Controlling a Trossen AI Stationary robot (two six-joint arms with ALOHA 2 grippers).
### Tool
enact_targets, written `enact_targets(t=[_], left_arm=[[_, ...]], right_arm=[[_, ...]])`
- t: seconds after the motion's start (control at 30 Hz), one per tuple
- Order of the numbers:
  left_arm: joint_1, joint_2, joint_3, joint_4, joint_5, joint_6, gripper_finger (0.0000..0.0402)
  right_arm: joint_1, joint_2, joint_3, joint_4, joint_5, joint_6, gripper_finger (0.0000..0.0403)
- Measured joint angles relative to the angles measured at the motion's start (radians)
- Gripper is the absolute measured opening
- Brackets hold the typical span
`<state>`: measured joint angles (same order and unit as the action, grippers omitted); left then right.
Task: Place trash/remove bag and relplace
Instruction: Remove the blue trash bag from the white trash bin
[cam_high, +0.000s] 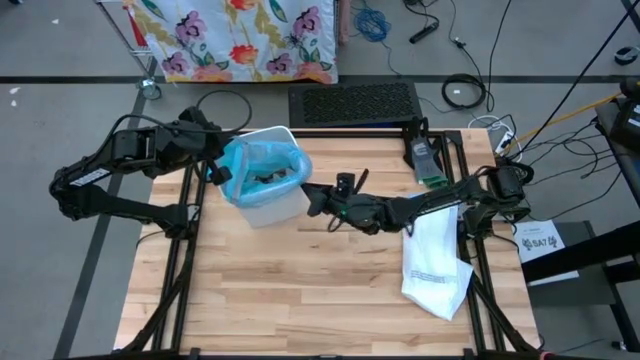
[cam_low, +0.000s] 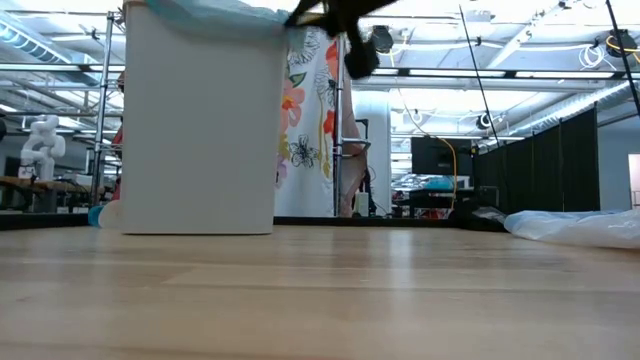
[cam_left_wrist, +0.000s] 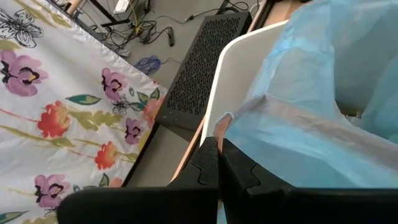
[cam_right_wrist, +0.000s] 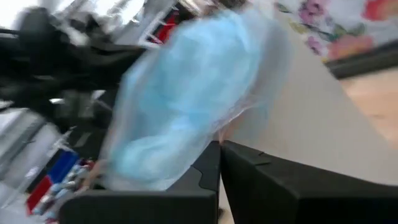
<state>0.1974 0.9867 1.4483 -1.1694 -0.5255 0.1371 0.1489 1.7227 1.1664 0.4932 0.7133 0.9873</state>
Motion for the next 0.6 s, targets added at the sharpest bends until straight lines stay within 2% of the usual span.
enact_targets(t=[0.23,0.47,0.6], left_arm=[[0.0,0.0,0.0,0.029,-0.002,0.009,0.0],[0.0,-0.015,0.0,0.251,0.049,0.115,0.0],[-0.001,-0.015,0.038,0.363,0.086,0.172,0.0]], right_arm=[[0.033,-0.124,0.064,-0.035,0.035,-0.217,0.0],[-0.051,-0.138,0.287,-0.293,-0.167,-0.346,0.0],[-0.101,-0.123,0.397,-0.348,-0.285,-0.422,0.0]])
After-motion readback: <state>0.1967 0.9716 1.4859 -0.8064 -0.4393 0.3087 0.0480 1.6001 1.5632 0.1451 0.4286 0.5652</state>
